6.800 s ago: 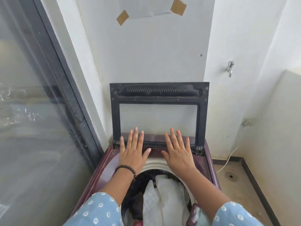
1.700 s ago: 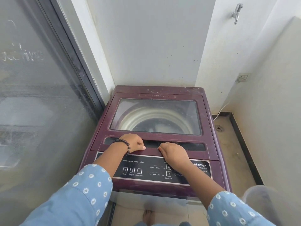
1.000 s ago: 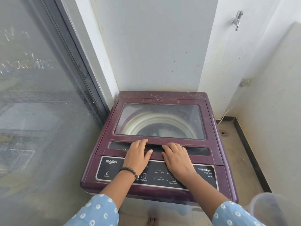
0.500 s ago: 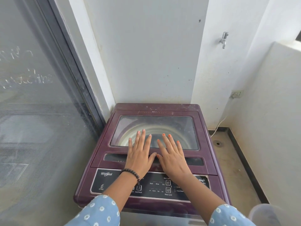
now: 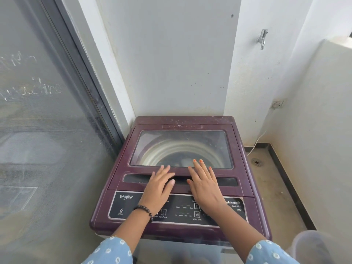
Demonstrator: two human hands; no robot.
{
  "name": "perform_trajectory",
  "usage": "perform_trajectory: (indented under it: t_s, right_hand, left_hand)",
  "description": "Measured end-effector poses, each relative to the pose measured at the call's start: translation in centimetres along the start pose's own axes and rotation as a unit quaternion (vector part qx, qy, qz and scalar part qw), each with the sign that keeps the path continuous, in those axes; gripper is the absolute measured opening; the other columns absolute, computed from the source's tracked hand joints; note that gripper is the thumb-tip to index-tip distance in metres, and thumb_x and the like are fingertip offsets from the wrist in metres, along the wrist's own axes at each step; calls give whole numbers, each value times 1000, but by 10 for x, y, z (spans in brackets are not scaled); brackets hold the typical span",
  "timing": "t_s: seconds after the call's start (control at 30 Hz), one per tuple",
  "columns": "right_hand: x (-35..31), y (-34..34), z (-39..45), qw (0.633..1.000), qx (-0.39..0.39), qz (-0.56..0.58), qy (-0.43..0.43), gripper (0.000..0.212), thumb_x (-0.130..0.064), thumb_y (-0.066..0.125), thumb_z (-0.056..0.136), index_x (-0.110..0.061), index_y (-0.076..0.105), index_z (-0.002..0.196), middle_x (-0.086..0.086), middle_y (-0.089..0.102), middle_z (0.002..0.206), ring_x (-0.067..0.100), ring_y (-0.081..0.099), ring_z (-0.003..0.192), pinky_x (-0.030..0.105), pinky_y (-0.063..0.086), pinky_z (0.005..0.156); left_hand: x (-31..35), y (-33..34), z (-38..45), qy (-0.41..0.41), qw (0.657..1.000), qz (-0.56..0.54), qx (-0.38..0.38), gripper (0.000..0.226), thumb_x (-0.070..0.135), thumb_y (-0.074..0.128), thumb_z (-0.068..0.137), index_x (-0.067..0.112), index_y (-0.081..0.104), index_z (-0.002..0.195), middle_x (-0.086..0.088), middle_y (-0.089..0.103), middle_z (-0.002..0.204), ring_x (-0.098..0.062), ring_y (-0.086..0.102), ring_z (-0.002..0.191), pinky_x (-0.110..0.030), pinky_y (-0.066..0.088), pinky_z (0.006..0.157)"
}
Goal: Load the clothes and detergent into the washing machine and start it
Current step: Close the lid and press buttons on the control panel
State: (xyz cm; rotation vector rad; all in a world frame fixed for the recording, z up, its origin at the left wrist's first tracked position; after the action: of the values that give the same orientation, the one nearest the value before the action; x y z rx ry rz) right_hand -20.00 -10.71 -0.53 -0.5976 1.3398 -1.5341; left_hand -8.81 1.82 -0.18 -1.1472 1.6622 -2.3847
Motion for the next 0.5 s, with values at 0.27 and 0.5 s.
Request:
perform_trajectory:
  t_s: [0.27,0.5]
  right_hand:
    - [-20,19,-6,999,0,33,-25,45,-30,32,97,-10,64,121,6,60,134,30,48,133,48,39,105]
    - [-40,19,-2,996,-2,64,-54,40,-27,35,94,-13,71,106,7,67,122,33,55,126,47,45,100]
  left_hand:
    - [-23,-17,-36,-47,996,-60,55,27,25,49,102,21,72,115,6,62,131,2,42,130,-15,26,113]
    - [-28,-20,-36,-36,998,-30,45,21,23,58,98,23,74,112,9,67,124,6,45,125,-17,33,113]
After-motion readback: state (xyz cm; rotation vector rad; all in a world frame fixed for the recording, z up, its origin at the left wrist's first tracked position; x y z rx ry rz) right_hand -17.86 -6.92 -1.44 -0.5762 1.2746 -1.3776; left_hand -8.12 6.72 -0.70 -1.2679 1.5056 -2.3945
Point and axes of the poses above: each hand's wrist, its own z-axis towards the middle knuckle, its own y-axis out of the palm, x = y × z, the point moved 5 cm from there along z, towards the middle knuckle
